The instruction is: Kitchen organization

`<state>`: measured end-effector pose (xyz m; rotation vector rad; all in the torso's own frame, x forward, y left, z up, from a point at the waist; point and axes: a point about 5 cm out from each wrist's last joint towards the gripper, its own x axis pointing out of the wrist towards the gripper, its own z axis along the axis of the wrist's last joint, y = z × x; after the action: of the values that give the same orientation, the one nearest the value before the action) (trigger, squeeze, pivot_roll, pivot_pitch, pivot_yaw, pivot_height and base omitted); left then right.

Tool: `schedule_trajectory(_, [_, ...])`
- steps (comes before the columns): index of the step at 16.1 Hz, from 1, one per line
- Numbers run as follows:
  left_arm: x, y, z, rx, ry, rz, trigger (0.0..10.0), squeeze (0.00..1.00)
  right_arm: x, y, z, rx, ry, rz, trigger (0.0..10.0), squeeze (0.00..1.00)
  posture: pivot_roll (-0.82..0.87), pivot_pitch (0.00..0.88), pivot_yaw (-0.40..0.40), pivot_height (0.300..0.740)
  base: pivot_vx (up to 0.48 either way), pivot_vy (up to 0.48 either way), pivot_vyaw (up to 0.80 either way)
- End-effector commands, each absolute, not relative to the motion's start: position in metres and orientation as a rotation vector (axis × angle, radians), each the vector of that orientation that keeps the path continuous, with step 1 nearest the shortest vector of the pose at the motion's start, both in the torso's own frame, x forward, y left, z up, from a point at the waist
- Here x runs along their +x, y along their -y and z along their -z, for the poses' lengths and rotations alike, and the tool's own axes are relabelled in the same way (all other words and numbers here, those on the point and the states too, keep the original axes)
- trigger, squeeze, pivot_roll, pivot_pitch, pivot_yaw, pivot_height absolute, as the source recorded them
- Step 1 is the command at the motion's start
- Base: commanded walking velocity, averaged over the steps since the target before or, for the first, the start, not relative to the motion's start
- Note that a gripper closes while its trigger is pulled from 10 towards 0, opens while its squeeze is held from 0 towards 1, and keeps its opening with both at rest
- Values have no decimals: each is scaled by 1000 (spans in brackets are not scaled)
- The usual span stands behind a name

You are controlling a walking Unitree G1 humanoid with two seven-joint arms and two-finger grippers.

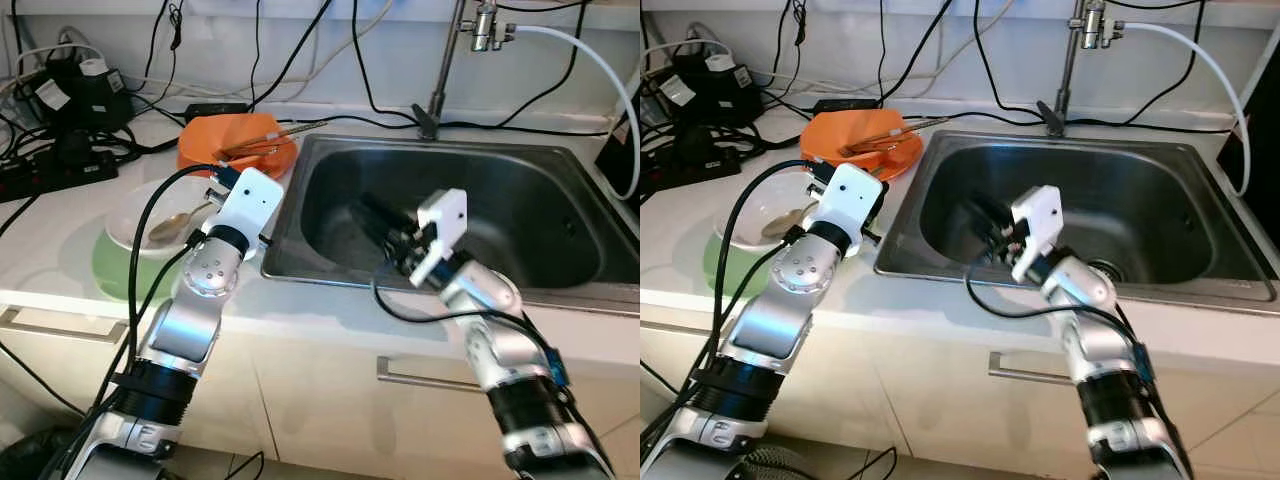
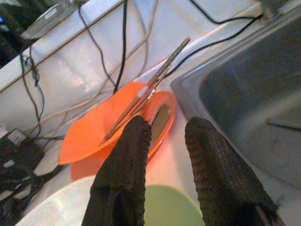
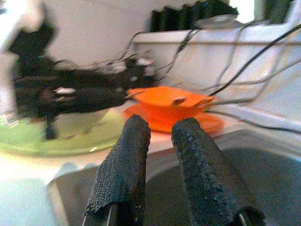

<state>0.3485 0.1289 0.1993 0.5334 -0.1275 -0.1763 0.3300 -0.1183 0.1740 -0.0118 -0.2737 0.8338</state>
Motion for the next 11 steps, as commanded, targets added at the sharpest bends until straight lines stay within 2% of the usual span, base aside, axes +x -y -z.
schedule_trajectory(1, [352, -126, -202, 550, 131, 161, 10000, 0, 322, 112, -174, -15, 268, -923, 10000, 0, 80, 17, 28, 740, 0, 0, 0])
schedule_trajectory(6, [365, -111, -210, 591, 157, 141, 10000, 0, 314, 108, -175, -5, 243, -970, 10000, 0, 72, 19, 27, 740, 0, 0, 0])
schedule_trajectory(11, [377, -103, -223, 747, 193, 86, 10000, 0, 307, 105, -175, 15, 232, -1011, 10000, 0, 71, 12, 28, 740, 0, 0, 0])
